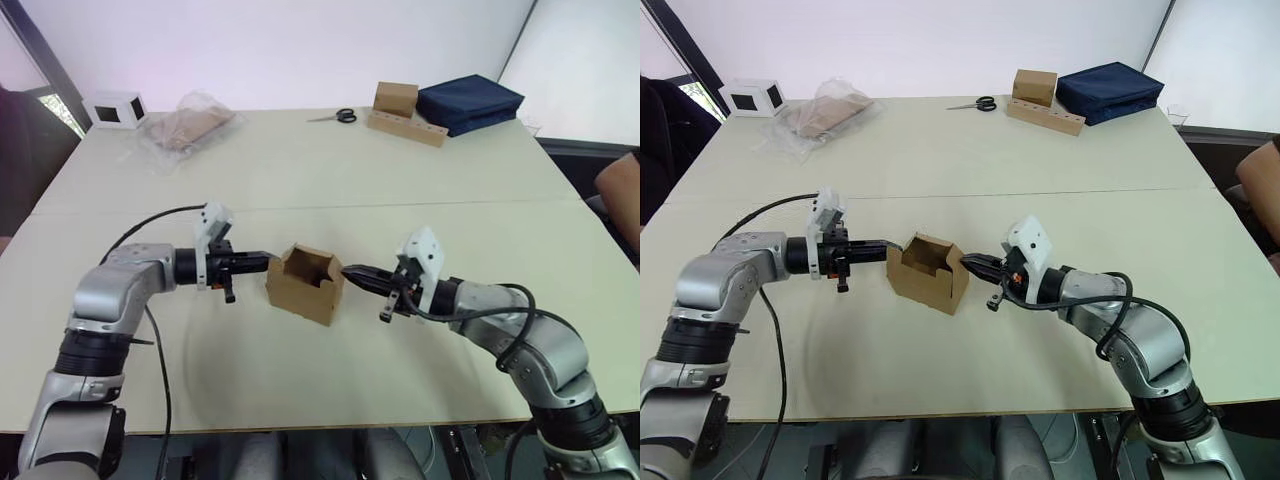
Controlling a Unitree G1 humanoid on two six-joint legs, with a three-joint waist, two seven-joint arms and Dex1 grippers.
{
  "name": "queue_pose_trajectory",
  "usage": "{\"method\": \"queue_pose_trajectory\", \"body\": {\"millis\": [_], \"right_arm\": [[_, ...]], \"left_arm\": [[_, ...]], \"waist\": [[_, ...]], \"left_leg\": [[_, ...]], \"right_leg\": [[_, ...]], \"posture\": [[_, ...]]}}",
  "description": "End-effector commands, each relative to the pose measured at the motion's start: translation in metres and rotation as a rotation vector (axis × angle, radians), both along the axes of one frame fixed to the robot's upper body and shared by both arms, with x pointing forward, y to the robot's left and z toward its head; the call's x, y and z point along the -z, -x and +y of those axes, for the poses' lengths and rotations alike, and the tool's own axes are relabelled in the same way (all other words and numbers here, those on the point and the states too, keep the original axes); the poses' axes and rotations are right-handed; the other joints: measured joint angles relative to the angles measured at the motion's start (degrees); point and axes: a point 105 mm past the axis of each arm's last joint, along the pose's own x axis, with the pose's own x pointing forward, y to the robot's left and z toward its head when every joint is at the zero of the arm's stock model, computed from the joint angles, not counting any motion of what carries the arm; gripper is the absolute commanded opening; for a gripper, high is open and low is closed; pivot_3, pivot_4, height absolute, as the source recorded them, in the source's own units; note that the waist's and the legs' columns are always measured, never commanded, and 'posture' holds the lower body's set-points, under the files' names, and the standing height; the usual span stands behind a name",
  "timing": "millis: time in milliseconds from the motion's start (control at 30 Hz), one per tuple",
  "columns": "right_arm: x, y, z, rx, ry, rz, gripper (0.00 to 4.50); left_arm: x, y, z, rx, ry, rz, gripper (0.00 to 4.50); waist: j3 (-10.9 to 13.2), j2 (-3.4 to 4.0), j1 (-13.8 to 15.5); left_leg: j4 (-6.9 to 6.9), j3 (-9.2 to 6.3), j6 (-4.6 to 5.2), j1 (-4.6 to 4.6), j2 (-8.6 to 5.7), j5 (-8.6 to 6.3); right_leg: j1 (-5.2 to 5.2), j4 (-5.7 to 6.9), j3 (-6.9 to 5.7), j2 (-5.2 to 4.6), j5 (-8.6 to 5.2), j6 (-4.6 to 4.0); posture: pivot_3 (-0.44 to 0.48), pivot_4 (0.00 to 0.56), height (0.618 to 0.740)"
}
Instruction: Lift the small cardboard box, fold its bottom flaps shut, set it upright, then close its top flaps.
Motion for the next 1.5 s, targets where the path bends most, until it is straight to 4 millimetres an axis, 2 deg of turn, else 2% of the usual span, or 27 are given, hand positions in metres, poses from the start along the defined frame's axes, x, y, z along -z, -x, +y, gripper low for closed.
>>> {"method": "queue_pose_trajectory", "body": {"millis": [33, 300, 433, 667, 967, 1167, 1500], "right_arm": [[-0.007, 0.002, 0.007, -0.028, -0.013, -0.029, 0.01], [0.004, -0.002, 0.01, -0.035, 0.039, -0.038, 0.01], [0.003, -0.009, 0.008, -0.02, 0.04, -0.048, 0.01], [0.009, -0.009, 0.007, -0.025, 0.05, -0.039, 0.01], [0.016, -0.02, 0.01, -0.031, 0.08, -0.051, 0.01], [0.025, -0.02, 0.009, -0.047, 0.192, -0.06, 0.01], [0.024, -0.014, 0.013, -0.078, 0.246, -0.069, 0.01]], "left_arm": [[-0.007, 0.007, -0.001, 0.024, 0.005, -0.02, 0.0], [0.002, 0.025, -0.01, 0.054, 0.0, 0.043, 0.0], [0.002, 0.025, -0.018, 0.042, -0.002, 0.046, 0.0], [-0.001, 0.027, -0.02, 0.005, 0.024, 0.062, 0.0], [0.013, 0.019, -0.016, -0.064, -0.004, 0.048, 0.0], [0.018, 0.02, -0.013, -0.077, -0.003, 0.056, 0.0], [0.028, 0.022, -0.016, -0.081, -0.036, 0.047, 0.0]], "waist": [[0.0, 0.0, 0.0], [0.0, 0.02, 0.0], [0.0, 0.02, 0.0], [0.0, 0.02, 0.0], [0.0, 0.02, 0.0], [0.0, 0.05, 0.0], [-0.1, 0.1, 0.0]], "left_leg": [[0.0, 0.0, 0.0, 0.0, 0.0, 0.0], [-0.01, 0.02, 0.01, 0.02, 0.0, -0.01], [-0.01, 0.0, 0.01, 0.02, 0.0, -0.01], [-0.02, 0.0, 0.02, 0.01, 0.0, -0.01], [-0.02, 0.0, 0.01, 0.04, 0.0, 0.0], [-0.02, 0.0, 0.0, 0.04, 0.0, 0.0], [-0.03, 0.0, 0.01, 0.11, 0.0, -0.01]], "right_leg": [[0.0, 0.0, 0.0, 0.0, 0.0, 0.0], [0.01, -0.01, 0.01, -0.02, 0.0, 0.0], [0.01, 0.0, 0.0, -0.01, 0.0, 0.0], [0.0, -0.01, 0.01, -0.01, 0.0, 0.0], [0.01, 0.0, 0.01, 0.0, 0.0, 0.0], [0.02, 0.0, 0.01, -0.01, 0.0, 0.0], [0.08, -0.01, 0.01, -0.01, 0.0, -0.01]], "posture": [[0.0, 0.15, 0.74], [0.0, 0.15, 0.74], [0.0, 0.15, 0.74], [0.0, 0.15, 0.74], [0.0, 0.15, 0.74], [0.0, 0.15, 0.74], [0.0, 0.15, 0.74]]}}
